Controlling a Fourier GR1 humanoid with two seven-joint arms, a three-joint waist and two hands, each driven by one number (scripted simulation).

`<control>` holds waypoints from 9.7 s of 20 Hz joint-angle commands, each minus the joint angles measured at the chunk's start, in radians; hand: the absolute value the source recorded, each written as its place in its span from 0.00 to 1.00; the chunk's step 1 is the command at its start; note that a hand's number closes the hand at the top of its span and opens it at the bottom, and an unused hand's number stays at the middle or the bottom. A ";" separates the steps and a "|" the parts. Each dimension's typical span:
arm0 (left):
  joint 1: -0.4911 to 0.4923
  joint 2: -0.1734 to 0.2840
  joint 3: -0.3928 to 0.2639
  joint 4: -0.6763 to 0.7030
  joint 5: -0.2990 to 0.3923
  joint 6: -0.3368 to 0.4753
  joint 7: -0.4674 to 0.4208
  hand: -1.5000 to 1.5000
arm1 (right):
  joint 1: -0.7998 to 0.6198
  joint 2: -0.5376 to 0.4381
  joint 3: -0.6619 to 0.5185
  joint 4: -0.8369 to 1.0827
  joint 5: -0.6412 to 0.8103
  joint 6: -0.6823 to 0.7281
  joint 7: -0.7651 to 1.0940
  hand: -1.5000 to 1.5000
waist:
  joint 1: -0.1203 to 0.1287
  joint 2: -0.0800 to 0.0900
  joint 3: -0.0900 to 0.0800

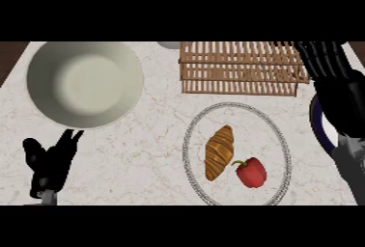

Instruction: Pick the bell pepper from the placemat and place it in the tiered shelf

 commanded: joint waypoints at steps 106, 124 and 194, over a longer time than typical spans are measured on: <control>-0.094 -0.109 0.078 -0.312 -0.182 0.007 0.001 0.50 | 0.340 0.464 0.281 -0.014 1.547 0.326 0.643 1.00 | -0.017 -0.019 -0.037; -0.113 -0.105 0.085 -0.278 -0.193 0.003 -0.018 0.50 | -0.207 0.470 0.392 -0.457 1.426 0.193 1.561 1.00 | 0.002 -0.025 -0.040; -0.096 -0.133 0.093 -0.369 -0.211 -0.016 0.056 0.50 | -0.299 0.151 -0.496 -0.036 0.946 -0.203 0.978 0.00 | -0.021 -0.026 -0.038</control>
